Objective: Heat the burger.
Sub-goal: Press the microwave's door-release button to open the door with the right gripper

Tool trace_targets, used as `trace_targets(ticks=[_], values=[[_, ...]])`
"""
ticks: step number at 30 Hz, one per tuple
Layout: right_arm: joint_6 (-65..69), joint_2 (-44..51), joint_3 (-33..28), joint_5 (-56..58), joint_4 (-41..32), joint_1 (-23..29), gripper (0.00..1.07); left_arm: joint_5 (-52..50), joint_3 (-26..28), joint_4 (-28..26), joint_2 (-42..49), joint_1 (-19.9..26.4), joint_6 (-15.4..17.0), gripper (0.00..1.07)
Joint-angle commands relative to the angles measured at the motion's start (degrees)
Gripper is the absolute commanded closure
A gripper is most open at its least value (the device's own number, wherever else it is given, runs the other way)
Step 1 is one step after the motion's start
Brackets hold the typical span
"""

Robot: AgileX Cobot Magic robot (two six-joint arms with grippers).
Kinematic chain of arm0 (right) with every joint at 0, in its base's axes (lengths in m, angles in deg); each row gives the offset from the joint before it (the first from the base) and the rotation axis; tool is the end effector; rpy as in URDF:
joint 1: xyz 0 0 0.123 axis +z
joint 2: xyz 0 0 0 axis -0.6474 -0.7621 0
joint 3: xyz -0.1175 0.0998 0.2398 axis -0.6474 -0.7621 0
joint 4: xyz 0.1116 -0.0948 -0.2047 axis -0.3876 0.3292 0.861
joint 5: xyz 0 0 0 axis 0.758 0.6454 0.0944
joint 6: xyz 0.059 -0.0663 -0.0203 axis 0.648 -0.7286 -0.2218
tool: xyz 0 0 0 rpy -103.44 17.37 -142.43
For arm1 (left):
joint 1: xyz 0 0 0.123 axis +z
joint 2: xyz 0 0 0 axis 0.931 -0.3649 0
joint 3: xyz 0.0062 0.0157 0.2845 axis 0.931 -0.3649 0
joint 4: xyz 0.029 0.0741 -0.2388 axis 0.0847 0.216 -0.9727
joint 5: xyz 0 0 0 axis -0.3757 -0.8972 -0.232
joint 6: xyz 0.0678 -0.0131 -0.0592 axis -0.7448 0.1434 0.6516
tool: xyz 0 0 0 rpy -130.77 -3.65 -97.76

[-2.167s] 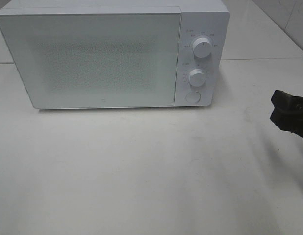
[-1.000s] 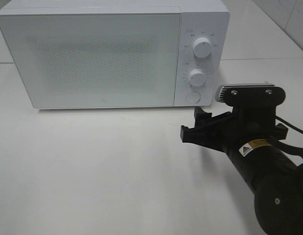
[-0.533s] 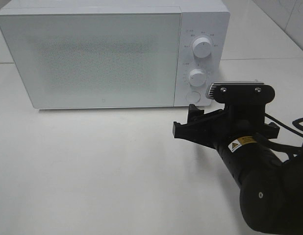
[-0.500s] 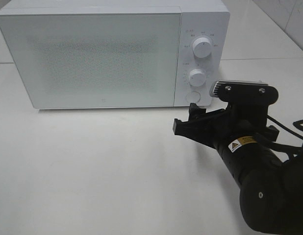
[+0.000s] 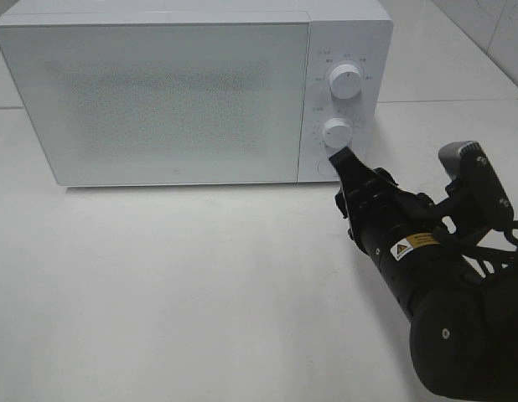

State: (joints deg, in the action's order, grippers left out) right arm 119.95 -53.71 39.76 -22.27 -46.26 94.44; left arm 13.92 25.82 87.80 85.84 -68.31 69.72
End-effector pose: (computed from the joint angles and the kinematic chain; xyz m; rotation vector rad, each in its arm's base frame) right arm 0.2035 0.1595 0.1375 0.8462 1.6148 0.7199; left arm -0.0090 -0.0013 0.2811 -0.0456 2.0432 -0.0414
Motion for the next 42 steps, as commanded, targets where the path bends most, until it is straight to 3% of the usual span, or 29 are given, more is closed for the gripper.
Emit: trace_targets(ticks=[1, 5, 12, 20, 31, 42], values=[[13.52, -0.06, 0.40, 1.03, 0.29, 0.29, 0.76, -0.74, -0.11, -0.23, 0.97, 0.00, 0.23, 0.06], [28.42, -0.06, 0.40, 1.66, -0.40, 0.29, 0.92, -0.74, -0.11, -0.23, 0.97, 0.00, 0.23, 0.06], [31.68, -0.06, 0.40, 2.64, -1.20, 0.00, 1.07, -0.74, -0.11, -0.23, 0.97, 0.00, 0.23, 0.06], [31.68, -0.11, 1.20, 6.82, -0.06, -2.92, 1.07, -0.74, -0.11, -0.23, 0.97, 0.00, 0.23, 0.06], [26.99, -0.11, 7.56, 15.87, 10.03, -13.35, 1.07, -0.74, -0.11, -0.23, 0.97, 0.00, 0.23, 0.06], [30.77, -6.02, 11.86, 16.79, 16.16, -17.82, 1.07, -0.74, -0.11, -0.23, 0.97, 0.00, 0.23, 0.06]])
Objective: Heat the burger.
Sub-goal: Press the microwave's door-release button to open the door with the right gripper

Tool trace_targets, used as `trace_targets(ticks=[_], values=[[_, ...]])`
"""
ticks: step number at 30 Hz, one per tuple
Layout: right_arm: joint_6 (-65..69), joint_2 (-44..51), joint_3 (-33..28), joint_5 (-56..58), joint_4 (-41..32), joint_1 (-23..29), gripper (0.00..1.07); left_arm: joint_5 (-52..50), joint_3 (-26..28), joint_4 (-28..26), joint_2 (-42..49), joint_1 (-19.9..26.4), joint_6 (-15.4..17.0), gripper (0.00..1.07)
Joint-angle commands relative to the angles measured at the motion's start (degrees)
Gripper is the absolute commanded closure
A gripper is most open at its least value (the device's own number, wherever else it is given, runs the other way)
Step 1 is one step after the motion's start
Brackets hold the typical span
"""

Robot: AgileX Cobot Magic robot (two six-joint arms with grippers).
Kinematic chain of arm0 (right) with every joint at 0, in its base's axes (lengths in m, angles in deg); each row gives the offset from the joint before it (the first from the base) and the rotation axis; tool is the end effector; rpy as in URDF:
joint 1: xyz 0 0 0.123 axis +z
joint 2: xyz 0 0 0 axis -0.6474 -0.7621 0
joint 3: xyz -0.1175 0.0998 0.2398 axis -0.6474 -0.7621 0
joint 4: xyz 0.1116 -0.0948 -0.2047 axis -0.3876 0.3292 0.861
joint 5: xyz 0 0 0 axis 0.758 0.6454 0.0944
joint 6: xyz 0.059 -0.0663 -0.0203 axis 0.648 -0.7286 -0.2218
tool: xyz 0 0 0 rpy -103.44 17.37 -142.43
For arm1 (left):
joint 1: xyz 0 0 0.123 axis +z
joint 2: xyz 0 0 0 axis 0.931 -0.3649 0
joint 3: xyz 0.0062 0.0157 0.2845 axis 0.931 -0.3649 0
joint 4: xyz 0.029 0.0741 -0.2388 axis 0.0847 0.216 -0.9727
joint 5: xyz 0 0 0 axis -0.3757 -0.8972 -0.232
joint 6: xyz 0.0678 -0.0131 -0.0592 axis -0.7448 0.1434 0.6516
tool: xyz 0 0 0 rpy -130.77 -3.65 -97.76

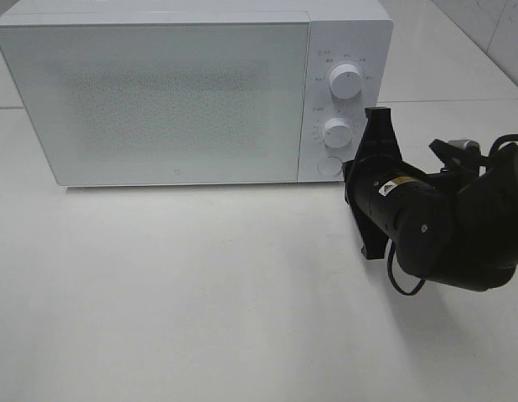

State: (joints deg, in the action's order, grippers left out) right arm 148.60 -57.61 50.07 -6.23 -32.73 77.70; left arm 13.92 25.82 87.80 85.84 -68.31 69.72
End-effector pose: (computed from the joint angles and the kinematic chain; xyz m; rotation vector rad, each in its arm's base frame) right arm 0.2754 0.1472 0.1299 1.3891 1.4997 1.0258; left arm -0.0090 -0.0013 0.2811 -0.0456 2.0432 -0.0414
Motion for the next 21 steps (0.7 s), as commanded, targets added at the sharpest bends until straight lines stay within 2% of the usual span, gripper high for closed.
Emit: trace_targets(ticks=[1, 8, 21], values=[[3.04, -3.44, 2.52, 0.97, 3.84, -1.89, 1.07, -0.74, -0.11, -0.23, 0.97, 0.00, 0.23, 0.06], [3.90, -7.68, 6.36, 2.18, 6.07, -4.01, 1.07, -0.74, -0.11, -0.23, 0.97, 0.00, 0.23, 0.06], [4.93, -12.38, 12.03, 3.21, 4.76, -4.01, 1.07, -0.74, -0.11, -0.23, 0.97, 0.00, 0.23, 0.06]])
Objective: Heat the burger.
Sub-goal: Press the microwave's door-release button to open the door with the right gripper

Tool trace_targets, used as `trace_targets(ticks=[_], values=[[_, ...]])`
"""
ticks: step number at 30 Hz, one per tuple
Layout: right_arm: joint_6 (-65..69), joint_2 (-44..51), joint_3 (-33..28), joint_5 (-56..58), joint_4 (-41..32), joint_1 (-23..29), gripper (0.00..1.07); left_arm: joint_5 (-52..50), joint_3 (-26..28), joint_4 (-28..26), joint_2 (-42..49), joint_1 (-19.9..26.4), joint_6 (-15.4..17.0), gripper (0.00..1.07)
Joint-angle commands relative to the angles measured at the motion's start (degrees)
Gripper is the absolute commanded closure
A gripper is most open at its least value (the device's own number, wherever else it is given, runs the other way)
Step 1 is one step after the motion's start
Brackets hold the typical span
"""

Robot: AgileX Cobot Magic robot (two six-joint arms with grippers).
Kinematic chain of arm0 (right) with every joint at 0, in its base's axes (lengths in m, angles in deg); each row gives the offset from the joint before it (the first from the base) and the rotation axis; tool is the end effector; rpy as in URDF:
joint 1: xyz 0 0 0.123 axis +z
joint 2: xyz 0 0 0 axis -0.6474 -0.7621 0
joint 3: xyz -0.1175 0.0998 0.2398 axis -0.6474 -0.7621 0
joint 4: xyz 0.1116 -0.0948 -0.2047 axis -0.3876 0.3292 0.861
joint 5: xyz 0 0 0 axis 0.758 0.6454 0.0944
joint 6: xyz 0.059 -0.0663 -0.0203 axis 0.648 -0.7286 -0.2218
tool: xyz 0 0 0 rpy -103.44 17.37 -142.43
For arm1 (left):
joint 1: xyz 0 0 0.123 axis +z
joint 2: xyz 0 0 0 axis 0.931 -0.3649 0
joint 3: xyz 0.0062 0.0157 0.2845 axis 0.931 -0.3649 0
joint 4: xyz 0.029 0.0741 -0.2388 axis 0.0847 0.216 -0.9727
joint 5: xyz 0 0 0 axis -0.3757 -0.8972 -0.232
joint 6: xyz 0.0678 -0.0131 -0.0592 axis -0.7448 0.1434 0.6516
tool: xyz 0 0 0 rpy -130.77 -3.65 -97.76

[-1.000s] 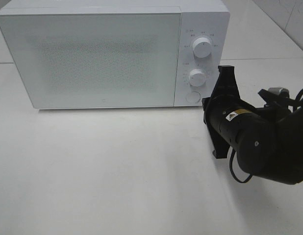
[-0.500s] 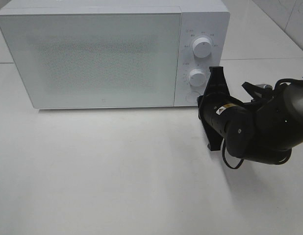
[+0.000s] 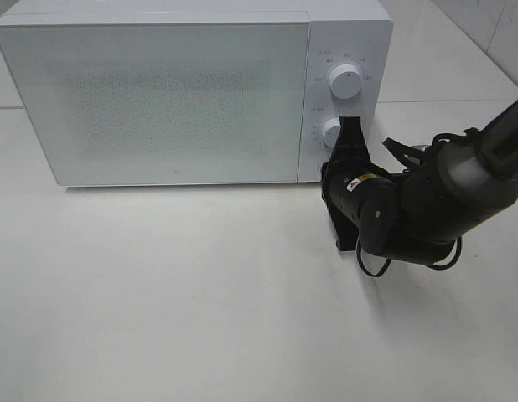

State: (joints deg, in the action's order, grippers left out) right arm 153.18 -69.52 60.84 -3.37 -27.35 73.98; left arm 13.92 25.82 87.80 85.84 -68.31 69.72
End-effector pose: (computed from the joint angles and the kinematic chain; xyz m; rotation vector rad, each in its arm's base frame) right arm 0.3215 0.1620 0.0935 1.4437 1.5273 1.0363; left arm -0.0090 -0.0013 0.2811 -0.0456 2.0432 -0.0414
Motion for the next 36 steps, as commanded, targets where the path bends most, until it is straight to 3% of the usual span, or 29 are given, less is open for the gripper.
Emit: trace_targets(ticks=[1, 26, 36], values=[[0.17, -0.92, 1.78, 0.06, -1.20, -0.29, 1.07, -0.74, -0.11, -0.23, 0.97, 0.00, 0.23, 0.06], [-3.90, -4.30, 7.39, -4.35, -4.98, -1.60, 1.07, -0.74, -0.11, -0.17, 0.46, 0.00, 0.23, 0.06], [-2.35, -6.53, 11.00, -11.69, -4.87, -1.60, 1.07, -0.74, -0.11, -0.17, 0.46, 0.00, 0.23, 0.06]])
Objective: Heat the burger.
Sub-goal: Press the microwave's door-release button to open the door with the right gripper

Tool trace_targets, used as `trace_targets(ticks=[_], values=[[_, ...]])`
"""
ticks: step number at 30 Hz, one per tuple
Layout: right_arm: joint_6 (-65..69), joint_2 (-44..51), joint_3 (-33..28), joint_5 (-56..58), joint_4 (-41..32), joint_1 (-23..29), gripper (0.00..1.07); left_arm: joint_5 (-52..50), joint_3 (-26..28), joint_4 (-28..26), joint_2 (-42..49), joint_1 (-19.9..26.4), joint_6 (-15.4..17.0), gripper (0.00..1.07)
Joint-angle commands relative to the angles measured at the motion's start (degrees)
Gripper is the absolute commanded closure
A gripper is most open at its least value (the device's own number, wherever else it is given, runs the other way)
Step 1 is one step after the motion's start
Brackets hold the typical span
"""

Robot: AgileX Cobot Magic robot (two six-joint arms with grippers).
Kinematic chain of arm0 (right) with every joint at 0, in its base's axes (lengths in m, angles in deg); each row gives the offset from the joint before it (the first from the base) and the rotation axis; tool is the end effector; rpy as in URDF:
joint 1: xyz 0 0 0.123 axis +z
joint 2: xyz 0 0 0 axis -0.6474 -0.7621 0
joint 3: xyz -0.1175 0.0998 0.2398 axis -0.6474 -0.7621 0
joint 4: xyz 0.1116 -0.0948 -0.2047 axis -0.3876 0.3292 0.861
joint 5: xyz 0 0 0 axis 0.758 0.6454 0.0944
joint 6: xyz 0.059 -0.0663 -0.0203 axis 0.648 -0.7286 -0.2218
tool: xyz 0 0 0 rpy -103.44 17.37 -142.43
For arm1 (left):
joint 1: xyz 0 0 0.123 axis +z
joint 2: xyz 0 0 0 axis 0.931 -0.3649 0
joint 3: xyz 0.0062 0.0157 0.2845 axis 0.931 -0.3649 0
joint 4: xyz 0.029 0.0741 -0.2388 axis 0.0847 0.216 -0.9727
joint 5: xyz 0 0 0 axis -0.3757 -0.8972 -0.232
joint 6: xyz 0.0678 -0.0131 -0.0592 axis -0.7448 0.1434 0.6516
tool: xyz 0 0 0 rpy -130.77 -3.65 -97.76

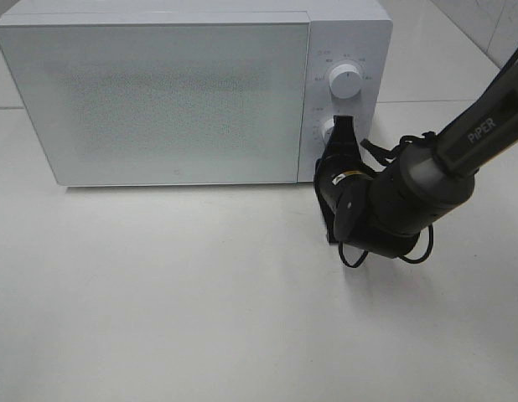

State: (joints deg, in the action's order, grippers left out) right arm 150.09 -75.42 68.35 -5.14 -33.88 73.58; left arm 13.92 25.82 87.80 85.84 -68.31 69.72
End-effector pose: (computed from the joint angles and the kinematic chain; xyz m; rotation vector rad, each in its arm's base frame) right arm 0.3477 0.1675 0.0805 1.4830 1.4193 0.9915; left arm -0.0090 -0.0013 0.2811 -0.0456 2.0432 -0.0414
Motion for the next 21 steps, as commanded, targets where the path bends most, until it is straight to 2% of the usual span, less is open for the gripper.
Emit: trace_targets(ticks=[1, 8, 19, 21], values=[[0.86, -1.15, 4.35, -11.57, 1.66, -1.20, 1.07, -0.74, -0.11, -0.17, 0.46, 0.00, 0.23, 0.06], [0.97, -3.27, 9.34, -11.52, 2.92, -1.20, 1.07, -0.74, -0.11, -0.11, 0.46, 0.00, 0.23, 0.06], [0.86, -3.04, 9.11, -9.85, 3.21, -1.20, 1.07, -0.74, -0.11, -0.11, 0.46, 0.00, 0.23, 0.06], [0.46, -1.83, 7.10, -9.85, 3.04, -1.20, 1.07, -0.74, -0.11, -0.11, 0.46, 0.00, 0.23, 0.06]])
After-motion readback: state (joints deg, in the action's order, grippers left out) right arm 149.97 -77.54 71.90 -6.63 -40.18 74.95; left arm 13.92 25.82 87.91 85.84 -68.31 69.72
